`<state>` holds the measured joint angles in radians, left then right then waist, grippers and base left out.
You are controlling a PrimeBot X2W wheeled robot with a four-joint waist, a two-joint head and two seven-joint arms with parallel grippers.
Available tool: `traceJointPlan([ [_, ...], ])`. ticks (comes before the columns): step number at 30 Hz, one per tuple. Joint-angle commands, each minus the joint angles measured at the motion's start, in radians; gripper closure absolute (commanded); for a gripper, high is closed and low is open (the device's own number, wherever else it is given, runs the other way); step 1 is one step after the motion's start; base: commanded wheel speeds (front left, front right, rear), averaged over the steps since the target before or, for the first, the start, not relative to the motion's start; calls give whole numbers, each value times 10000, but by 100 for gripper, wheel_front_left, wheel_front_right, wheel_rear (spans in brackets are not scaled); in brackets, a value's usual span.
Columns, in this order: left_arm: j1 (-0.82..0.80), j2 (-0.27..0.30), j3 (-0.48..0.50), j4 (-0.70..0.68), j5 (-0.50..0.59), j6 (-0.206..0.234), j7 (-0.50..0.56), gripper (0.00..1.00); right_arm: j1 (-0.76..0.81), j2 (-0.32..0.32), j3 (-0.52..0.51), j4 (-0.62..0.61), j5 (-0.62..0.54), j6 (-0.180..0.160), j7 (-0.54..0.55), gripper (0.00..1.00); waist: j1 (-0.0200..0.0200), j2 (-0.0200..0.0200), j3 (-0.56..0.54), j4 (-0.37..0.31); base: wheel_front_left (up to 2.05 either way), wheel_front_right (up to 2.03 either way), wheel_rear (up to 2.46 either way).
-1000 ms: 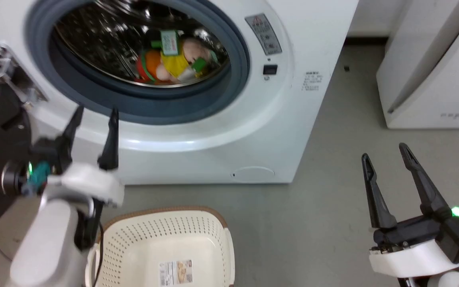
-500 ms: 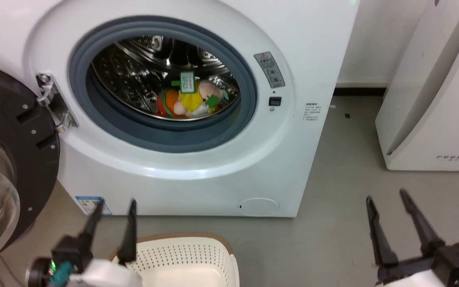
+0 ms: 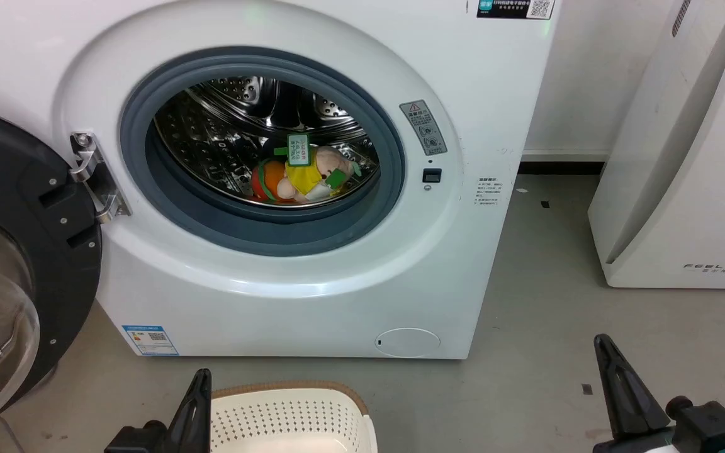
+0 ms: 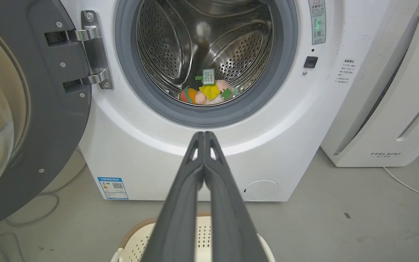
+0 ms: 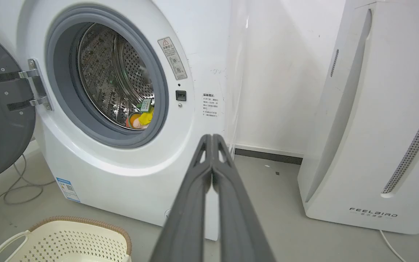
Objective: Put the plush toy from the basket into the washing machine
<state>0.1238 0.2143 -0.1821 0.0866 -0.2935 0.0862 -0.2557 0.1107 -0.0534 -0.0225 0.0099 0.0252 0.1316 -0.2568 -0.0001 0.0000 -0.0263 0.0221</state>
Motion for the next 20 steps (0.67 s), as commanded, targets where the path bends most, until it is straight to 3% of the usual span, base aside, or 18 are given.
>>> traceJointPlan([
  [1,-19,-22,29,-14,46,-14,38,100,-17,0,5,-2,-4,0,39,100,1,0,4,-3,0,0,0],
  [20,-207,-272,305,-145,492,-145,427,100,-186,5,39,-17,-42,-2,429,100,1,0,44,-37,0,0,0],
])
